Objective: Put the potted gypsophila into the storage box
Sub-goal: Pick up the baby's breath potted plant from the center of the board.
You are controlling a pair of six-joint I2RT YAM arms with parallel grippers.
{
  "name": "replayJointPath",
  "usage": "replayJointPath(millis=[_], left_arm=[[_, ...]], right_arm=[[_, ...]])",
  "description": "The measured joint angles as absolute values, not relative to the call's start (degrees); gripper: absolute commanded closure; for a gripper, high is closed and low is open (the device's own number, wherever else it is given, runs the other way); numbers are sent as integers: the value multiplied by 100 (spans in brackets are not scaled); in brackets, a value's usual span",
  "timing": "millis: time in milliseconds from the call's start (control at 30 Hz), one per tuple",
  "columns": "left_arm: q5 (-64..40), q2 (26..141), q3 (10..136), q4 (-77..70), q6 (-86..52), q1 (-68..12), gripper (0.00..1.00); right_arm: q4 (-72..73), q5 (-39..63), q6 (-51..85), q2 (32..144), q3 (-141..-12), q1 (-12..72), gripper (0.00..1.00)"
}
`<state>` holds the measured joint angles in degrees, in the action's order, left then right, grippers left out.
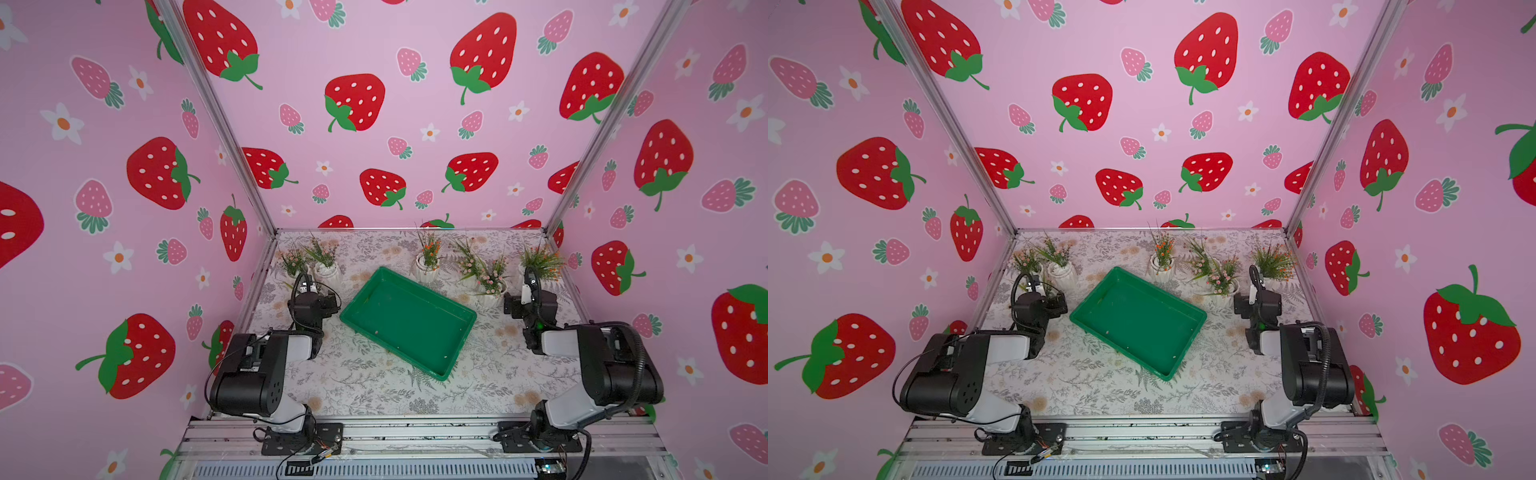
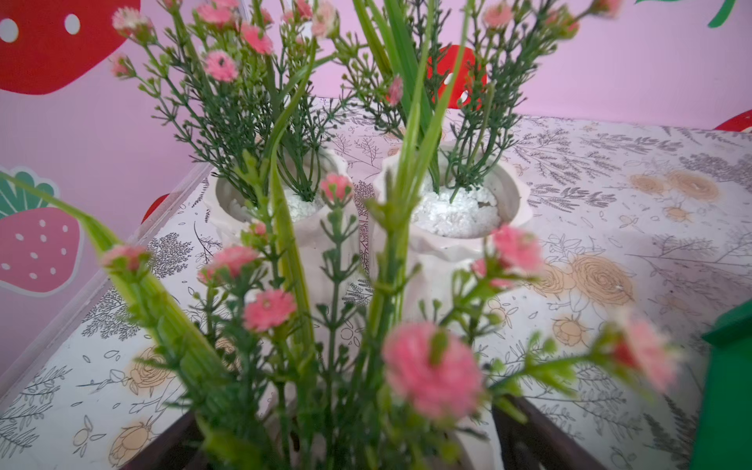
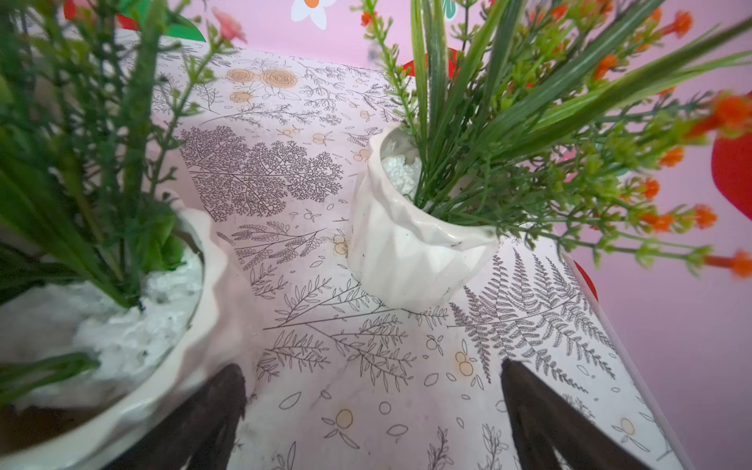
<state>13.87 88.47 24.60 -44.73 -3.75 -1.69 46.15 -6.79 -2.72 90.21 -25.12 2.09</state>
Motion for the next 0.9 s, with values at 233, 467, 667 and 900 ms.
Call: replayJointPath(millis=[233, 467, 667, 900], left_arm=[[1387, 8847, 2460, -4473, -375, -172, 1], [1387, 8847, 2460, -4473, -375, -172, 1], [1319, 8847, 2460, -4473, -392, -137, 1], [1280, 8847, 2460, -4473, -419, -110, 0]], right_arm=[[4574, -593, -266, 9021, -2512, 198, 1], [4574, -587, -266, 9021, -2512, 196, 1], [4574, -585, -266, 9021, -2512, 196, 1], [4574, -572, -266, 9021, -2512, 196, 0]])
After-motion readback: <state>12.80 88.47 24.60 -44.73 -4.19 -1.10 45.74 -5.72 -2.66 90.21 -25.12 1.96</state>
